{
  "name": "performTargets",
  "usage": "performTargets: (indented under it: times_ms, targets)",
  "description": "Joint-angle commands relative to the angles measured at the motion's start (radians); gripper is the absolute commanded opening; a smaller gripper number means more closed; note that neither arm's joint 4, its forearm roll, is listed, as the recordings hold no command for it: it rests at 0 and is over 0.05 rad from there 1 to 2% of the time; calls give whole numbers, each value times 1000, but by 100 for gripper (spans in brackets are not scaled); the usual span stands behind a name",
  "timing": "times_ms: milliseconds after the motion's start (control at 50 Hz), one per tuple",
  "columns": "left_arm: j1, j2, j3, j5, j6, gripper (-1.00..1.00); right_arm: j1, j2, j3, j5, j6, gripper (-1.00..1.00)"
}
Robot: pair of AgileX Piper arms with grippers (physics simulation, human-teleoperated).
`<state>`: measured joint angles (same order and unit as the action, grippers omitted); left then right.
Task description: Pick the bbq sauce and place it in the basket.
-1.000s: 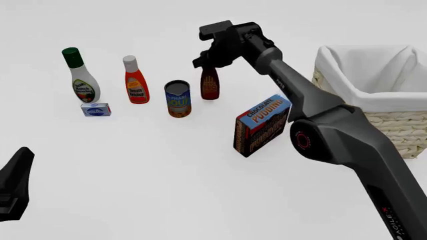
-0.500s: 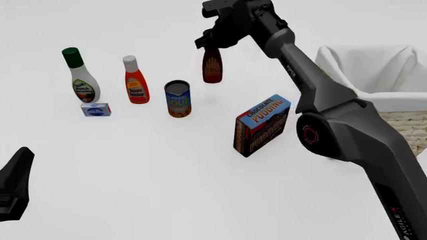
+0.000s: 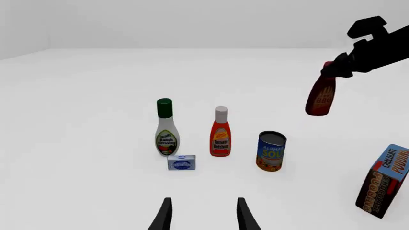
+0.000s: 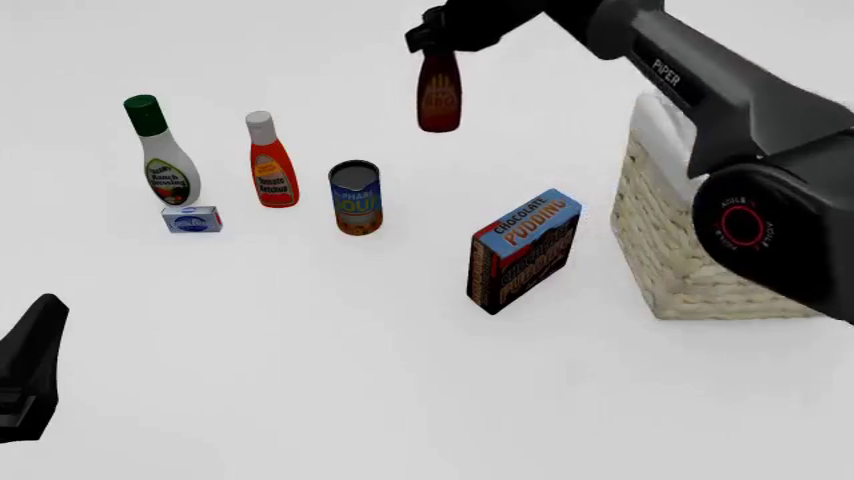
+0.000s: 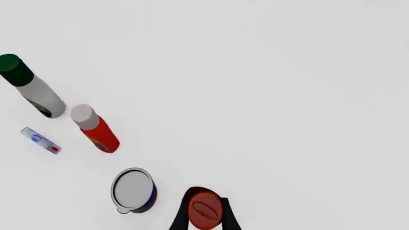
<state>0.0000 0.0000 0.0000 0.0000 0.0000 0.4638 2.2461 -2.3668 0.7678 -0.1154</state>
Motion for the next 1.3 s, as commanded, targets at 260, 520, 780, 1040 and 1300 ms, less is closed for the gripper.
performTargets:
  times_ms: [260,520,780,1040,1300]
  targets:
    - [0,0,0,0,0,100,-2,-270,273,-75,-14,-100]
    - [0,0,0,0,0,100,0,-367,350,-82,-26,-100]
    - [0,0,0,0,0,100,-13,-464,412,-81,-36,-100]
    - [0,0,0,0,0,100,-34,-549,462,-70,-49,-100]
    - [0,0,0,0,0,100,-85,-654,538,-65,-62,-100]
